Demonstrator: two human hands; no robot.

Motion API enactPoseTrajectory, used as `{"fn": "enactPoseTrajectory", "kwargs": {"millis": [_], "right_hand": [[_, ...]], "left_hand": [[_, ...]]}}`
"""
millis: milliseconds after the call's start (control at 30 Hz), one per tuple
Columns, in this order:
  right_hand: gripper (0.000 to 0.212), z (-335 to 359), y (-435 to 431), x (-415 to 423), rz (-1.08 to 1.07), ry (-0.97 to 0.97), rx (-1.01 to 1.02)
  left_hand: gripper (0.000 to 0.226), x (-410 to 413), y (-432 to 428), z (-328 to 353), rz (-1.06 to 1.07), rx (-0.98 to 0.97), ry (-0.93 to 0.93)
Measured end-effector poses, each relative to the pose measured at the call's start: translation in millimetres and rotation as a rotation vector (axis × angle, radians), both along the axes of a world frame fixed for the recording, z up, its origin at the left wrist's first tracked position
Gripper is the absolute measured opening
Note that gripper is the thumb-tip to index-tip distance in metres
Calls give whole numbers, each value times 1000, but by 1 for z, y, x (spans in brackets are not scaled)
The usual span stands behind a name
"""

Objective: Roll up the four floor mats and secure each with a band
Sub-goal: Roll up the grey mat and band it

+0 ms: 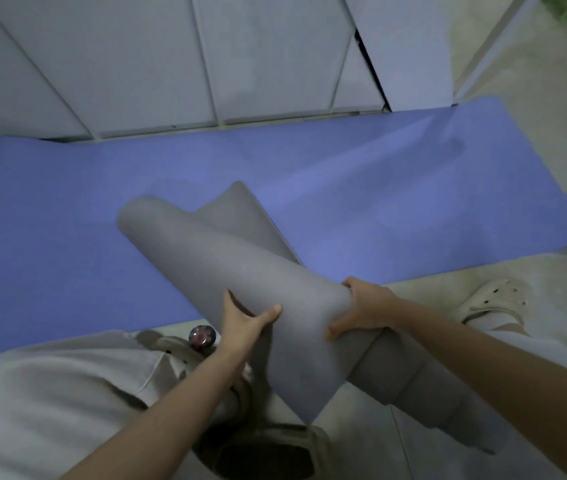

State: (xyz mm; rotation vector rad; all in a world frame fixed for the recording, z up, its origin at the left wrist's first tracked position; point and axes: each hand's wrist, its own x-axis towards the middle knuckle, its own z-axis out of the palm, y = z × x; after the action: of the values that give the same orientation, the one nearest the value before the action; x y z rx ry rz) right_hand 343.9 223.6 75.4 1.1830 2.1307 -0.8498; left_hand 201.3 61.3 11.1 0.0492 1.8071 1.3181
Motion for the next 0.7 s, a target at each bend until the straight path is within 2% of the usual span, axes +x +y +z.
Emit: {"fn": "enactPoseTrajectory", "kwargs": {"millis": [100, 133, 200, 267, 333, 367, 467, 533, 600, 667, 700], "right_hand": [[90, 7, 2, 6, -174, 81, -49], [90, 9, 2, 6, -243, 122, -76], [77, 10, -3, 4, -360, 222, -141], [64, 11, -10, 0, -483, 320, -252], [64, 12, -18, -5, -551, 404, -364], [65, 13, -20, -8, -569, 428, -408], [65, 15, -21, -16, -558, 465, -500], [78, 18, -19, -21, -509, 454, -537], [76, 24, -15, -25, -450, 409, -555], [73, 33, -12, -34, -356, 362, -497], [82, 36, -12, -41, -281, 330, -383]], "left_hand": [[61, -3, 10, 10, 77, 211, -34], [62, -6, 13, 12, 93, 215, -16], [61, -10, 19, 18, 86, 150, -13], [61, -13, 22, 31, 27, 56, -192], [70, -20, 21, 40, -54, 81, -401], [76, -25, 21, 41, -89, 120, -437], [91, -37, 23, 46, -117, 171, -366], [88, -39, 27, 51, -86, 168, -303], [81, -40, 31, 54, -32, 174, -270], [78, -37, 33, 56, -20, 172, -243], [75, -34, 34, 57, -23, 162, -231]]}}
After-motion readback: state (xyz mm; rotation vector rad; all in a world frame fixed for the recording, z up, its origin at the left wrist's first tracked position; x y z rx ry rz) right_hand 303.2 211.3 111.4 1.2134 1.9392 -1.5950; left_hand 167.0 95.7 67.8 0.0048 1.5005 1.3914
